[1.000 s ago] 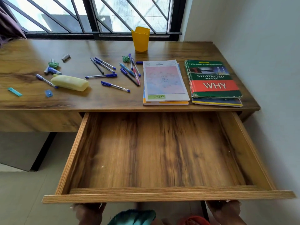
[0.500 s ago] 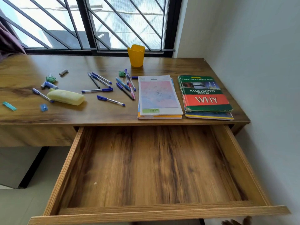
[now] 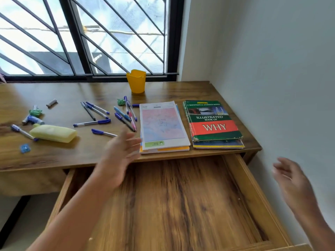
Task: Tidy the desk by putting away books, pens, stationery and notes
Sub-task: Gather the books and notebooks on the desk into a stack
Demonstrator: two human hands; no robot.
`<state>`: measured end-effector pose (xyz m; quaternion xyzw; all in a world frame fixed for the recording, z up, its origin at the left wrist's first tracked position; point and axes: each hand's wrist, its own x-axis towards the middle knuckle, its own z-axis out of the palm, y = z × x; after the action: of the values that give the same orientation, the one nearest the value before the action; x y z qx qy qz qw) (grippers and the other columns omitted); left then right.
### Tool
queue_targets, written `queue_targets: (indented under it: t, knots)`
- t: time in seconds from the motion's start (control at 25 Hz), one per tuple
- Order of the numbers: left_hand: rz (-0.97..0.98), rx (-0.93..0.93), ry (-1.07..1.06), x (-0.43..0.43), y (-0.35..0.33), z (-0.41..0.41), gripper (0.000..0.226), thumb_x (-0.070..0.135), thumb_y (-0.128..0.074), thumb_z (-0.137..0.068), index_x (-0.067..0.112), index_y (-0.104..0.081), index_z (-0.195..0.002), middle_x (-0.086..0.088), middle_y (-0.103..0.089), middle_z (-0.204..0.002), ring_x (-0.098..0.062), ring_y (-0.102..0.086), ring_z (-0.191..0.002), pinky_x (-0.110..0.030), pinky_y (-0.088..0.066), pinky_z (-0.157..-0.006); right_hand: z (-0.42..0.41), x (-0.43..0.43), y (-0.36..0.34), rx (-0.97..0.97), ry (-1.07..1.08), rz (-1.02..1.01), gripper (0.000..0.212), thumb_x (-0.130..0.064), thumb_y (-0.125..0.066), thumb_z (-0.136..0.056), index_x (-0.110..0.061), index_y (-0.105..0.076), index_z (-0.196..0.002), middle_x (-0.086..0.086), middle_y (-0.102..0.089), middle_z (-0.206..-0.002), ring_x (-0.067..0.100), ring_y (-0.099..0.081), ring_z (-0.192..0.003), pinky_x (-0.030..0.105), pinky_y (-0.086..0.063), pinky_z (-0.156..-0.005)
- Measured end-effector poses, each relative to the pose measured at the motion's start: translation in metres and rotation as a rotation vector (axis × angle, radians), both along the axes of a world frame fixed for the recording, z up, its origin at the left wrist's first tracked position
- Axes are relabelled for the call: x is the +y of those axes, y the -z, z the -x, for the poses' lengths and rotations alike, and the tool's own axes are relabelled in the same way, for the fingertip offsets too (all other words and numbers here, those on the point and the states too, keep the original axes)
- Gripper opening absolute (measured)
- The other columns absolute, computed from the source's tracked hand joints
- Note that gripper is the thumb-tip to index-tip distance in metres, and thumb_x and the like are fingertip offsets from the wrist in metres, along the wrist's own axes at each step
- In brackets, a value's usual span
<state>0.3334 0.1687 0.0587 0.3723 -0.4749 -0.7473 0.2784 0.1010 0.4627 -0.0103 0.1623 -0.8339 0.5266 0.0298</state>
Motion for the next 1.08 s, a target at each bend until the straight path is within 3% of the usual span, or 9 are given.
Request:
queue_targets:
  t: [0.16, 0.28, 0.36, 0.52, 0.68, 0.88, 0.96, 1.0, 1.08]
  knots:
    - [-0.084, -0.164, 0.378, 0.01, -0.002, 0.116, 0.054, 0.054, -0.038, -0.093, 0.006, -0.048, -0.115, -0.014, -0.053, -0.122, -0.028, -0.05, -0.112, -0.04, -0.04, -0.096, 0.078, -0.065, -0.013, -0.111, -0.098, -0.198, 0.025, -0.013, -0.054, -0.09, -0.003, -0.06, -0.112, 0.01, -0.06, -0.098, 0.025, -0.058, -0.092, 0.038, -0.046, -0.087]
    - [-0.049, -0.208, 0.461, 0.015, 0.005, 0.17, 0.062, 0.055, -0.032, -0.094, 0.003, -0.045, -0.127, -0.016, -0.049, -0.135, -0.028, -0.046, -0.123, -0.039, -0.034, -0.105, 0.117, -0.097, -0.012, -0.183, -0.047, -0.326, 0.018, -0.011, -0.052, -0.089, -0.006, -0.066, -0.08, 0.01, -0.058, -0.083, 0.023, -0.052, -0.078, 0.033, -0.044, -0.071]
    - [-0.07, -0.196, 0.465, 0.014, 0.016, 0.197, 0.064, 0.055, -0.033, -0.094, 0.005, -0.044, -0.132, -0.016, -0.047, -0.139, -0.027, -0.046, -0.127, -0.037, -0.036, -0.105, 0.133, -0.112, -0.005, -0.207, 0.006, -0.404, 0.029, -0.012, -0.052, -0.088, -0.013, -0.057, -0.059, 0.012, -0.058, -0.074, 0.024, -0.051, -0.074, 0.03, -0.036, -0.061]
    - [-0.091, -0.23, 0.457, 0.005, 0.051, 0.24, 0.097, 0.081, -0.047, -0.065, 0.011, -0.041, -0.132, -0.011, -0.058, -0.129, -0.026, -0.058, -0.112, -0.045, -0.043, -0.101, 0.148, -0.131, 0.013, -0.235, 0.122, -0.509, 0.031, -0.02, -0.051, -0.09, 0.005, -0.063, -0.103, 0.027, -0.062, -0.113, 0.039, -0.056, -0.108, 0.036, -0.044, -0.084]
    - [-0.088, -0.285, 0.39, -0.001, 0.059, 0.264, 0.073, 0.06, -0.047, -0.085, 0.006, -0.04, -0.134, -0.008, -0.052, -0.132, -0.03, -0.051, -0.12, -0.044, -0.04, -0.103, 0.155, -0.146, 0.012, -0.271, 0.132, -0.545, 0.043, -0.027, -0.043, -0.095, 0.007, -0.05, -0.121, 0.027, -0.053, -0.128, 0.039, -0.049, -0.119, 0.037, -0.041, -0.094]
    - [-0.186, -0.285, 0.325, -0.013, 0.059, 0.274, 0.047, 0.037, -0.057, -0.09, 0.006, -0.045, -0.123, -0.012, -0.059, -0.111, -0.025, -0.062, -0.096, -0.036, -0.053, -0.08, 0.166, -0.145, 0.014, -0.447, 0.105, -0.38, 0.055, -0.037, -0.046, -0.094, 0.005, -0.044, -0.129, 0.023, -0.048, -0.135, 0.036, -0.046, -0.124, 0.038, -0.038, -0.101]
    - [-0.189, -0.306, 0.329, -0.012, 0.056, 0.272, 0.029, 0.026, -0.056, -0.092, 0.007, -0.047, -0.112, -0.008, -0.06, -0.086, -0.018, -0.06, -0.071, -0.024, -0.052, -0.055, 0.169, -0.144, 0.014, -0.542, 0.084, -0.241, 0.055, -0.036, -0.051, -0.093, 0.005, -0.044, -0.129, 0.019, -0.048, -0.135, 0.033, -0.046, -0.124, 0.035, -0.038, -0.096]
    - [-0.187, -0.317, 0.331, -0.011, 0.054, 0.271, 0.023, 0.02, -0.055, -0.093, 0.006, -0.047, -0.11, -0.008, -0.059, -0.084, -0.018, -0.059, -0.069, -0.023, -0.051, -0.053, 0.17, -0.143, 0.014, -0.576, 0.078, -0.197, 0.054, -0.035, -0.053, -0.092, 0.005, -0.046, -0.128, 0.018, -0.049, -0.134, 0.032, -0.047, -0.122, 0.033, -0.037, -0.092]
    - [-0.157, -0.36, 0.346, -0.009, 0.056, 0.274, 0.026, 0.008, -0.051, -0.092, 0.003, -0.048, -0.117, -0.012, -0.059, -0.094, -0.021, -0.059, -0.078, -0.03, -0.051, -0.074, 0.17, -0.142, 0.013, -0.594, 0.074, -0.159, 0.053, -0.036, -0.055, -0.09, 0.004, -0.049, -0.125, 0.018, -0.053, -0.131, 0.031, -0.05, -0.119, 0.032, -0.038, -0.089]
